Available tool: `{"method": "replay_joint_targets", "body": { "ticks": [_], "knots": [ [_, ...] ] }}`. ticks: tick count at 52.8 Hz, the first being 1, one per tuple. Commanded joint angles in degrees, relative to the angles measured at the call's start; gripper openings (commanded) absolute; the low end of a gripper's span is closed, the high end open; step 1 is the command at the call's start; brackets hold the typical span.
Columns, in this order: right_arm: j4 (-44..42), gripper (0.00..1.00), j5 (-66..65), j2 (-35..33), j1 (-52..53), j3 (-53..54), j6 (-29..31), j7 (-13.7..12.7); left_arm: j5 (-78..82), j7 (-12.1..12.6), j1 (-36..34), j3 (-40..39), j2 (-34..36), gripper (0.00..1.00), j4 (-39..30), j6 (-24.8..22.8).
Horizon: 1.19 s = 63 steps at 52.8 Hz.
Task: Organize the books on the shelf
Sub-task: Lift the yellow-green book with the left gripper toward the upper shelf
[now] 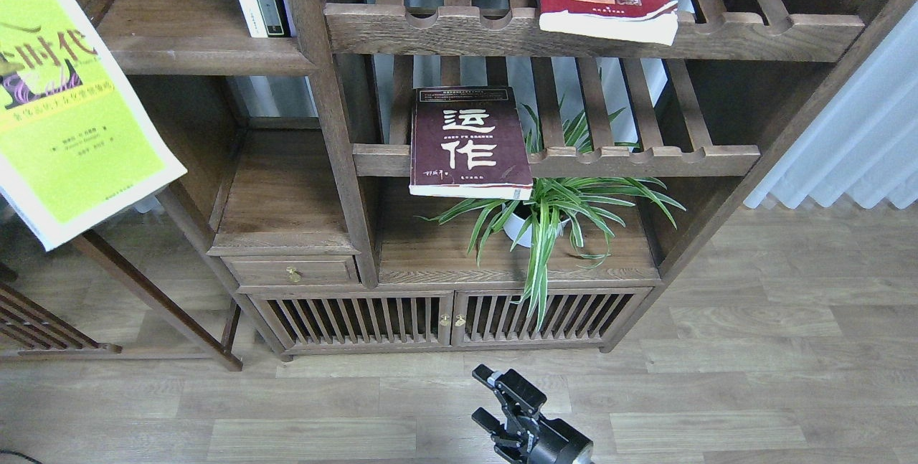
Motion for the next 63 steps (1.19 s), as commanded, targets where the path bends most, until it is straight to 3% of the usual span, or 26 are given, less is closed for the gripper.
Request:
{"method": "replay_joint_targets", "body": {
  "ticks": [1,8,20,63],
  "knots": [
    [0.0,1.00,0.0,0.0,-0.3,0.1,0.0,0.0,0.1,6.3,-5.1,-0.4,0.0,0.04,0.2,0.0],
    [-0.5,1.00,0.1,0.0,-0.4,0.2,0.0,0.0,1.1,8.7,-8.7,-0.9,0.1,0.04,0.6,0.0],
    [-0.8,1.00,0.2,0.0,-0.4,1.5,0.0,0.0,4.2,8.9,-9.8,-5.0,0.1,0.04,1.7,0.0],
    [-0.8,1.00,0.4,0.0,-0.6,2.3,0.0,0.0,22.6,8.6,-28.8,-2.8,-0.8,0.04,7.5,0.0]
  ]
}}
